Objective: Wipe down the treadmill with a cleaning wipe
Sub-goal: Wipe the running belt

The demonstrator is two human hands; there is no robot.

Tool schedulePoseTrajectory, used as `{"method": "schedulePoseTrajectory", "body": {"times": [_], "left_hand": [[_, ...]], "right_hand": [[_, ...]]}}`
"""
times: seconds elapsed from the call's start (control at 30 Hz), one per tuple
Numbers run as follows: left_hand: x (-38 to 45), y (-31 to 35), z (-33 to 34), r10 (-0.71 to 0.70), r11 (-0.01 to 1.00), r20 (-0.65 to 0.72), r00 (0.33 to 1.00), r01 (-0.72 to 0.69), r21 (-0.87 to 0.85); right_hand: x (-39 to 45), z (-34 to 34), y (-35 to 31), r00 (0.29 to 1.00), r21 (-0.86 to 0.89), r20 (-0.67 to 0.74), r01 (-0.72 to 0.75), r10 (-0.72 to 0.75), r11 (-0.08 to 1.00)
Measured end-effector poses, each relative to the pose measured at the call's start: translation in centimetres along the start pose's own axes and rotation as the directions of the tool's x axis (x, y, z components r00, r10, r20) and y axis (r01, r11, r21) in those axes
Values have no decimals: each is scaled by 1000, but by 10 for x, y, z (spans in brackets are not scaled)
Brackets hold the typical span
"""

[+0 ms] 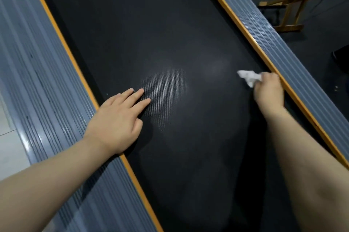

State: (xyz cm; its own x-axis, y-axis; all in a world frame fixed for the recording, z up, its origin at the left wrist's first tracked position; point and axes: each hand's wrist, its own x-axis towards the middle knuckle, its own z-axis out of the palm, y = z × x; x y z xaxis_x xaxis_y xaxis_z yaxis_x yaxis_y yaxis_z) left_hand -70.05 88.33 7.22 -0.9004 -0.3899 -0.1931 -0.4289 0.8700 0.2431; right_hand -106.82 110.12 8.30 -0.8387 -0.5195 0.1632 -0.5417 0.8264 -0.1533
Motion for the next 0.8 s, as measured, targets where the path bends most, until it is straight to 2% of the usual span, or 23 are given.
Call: {"method": "schedulePoseTrajectory", "body": {"times": [0.03,0.07,0.13,0.17,0.23,0.3,0.33,0.4,0.47,0.53,0.57,0.6,0.63,0.67,0.7,0.73,0.77,0.8], "left_hand": [[0,-1,1,-4,1000,-9,1000,4,-4],[0,-2,2,-8,1000,-18,1000,8,-8],[1,-3,3,0,1000,-28,1000,-1,-13],[1,-4,4,3,1000,-30,1000,-3,-19],[0,-4,3,2,999,-35,999,-3,-36],[0,-3,4,1,999,-40,999,-2,-42],[0,-3,5,3,999,-44,999,-5,-47],[1,-4,5,1,996,-57,998,-6,-89],[1,-3,3,-10,988,-64,998,0,-153],[2,-4,0,-5,979,-59,998,-7,-203],[5,-8,-3,23,975,-52,998,-34,-219],[9,-15,-8,65,975,-44,997,-73,-211],[15,-26,-15,117,979,-43,992,-122,-166],[23,-40,-21,172,980,-50,984,-176,-94],[33,-56,-28,204,978,-62,977,-206,-19],[43,-75,-34,208,978,-86,974,-205,42],[53,-95,-39,190,980,-107,976,-182,79],[62,-113,-45,156,985,-118,981,-145,96]], "right_hand": [[15,3,23,981,-38,-47,-190,188,981],[23,9,32,947,-47,-65,-317,314,947],[24,20,17,908,-5,-53,-416,415,909],[19,24,3,911,25,-57,-407,408,913],[-3,27,-29,963,44,-68,-259,262,965],[-44,25,-65,999,65,-41,15,-12,998],[-75,23,-87,984,152,-24,177,-175,972],[-139,16,-135,875,416,44,423,-482,805],[-194,11,-176,680,601,156,511,-717,615],[-217,11,-192,466,655,233,573,-853,492],[-212,13,-191,390,641,234,627,-890,443],[-197,17,-188,351,606,233,677,-907,418],[-176,19,-184,361,570,241,698,-901,432],[-150,22,-179,427,527,238,698,-872,485],[-120,27,-169,538,471,199,680,-819,562],[-88,33,-155,679,396,140,629,-721,669],[-58,37,-137,822,316,69,519,-565,794],[-31,40,-114,936,254,8,338,-352,906]]}}
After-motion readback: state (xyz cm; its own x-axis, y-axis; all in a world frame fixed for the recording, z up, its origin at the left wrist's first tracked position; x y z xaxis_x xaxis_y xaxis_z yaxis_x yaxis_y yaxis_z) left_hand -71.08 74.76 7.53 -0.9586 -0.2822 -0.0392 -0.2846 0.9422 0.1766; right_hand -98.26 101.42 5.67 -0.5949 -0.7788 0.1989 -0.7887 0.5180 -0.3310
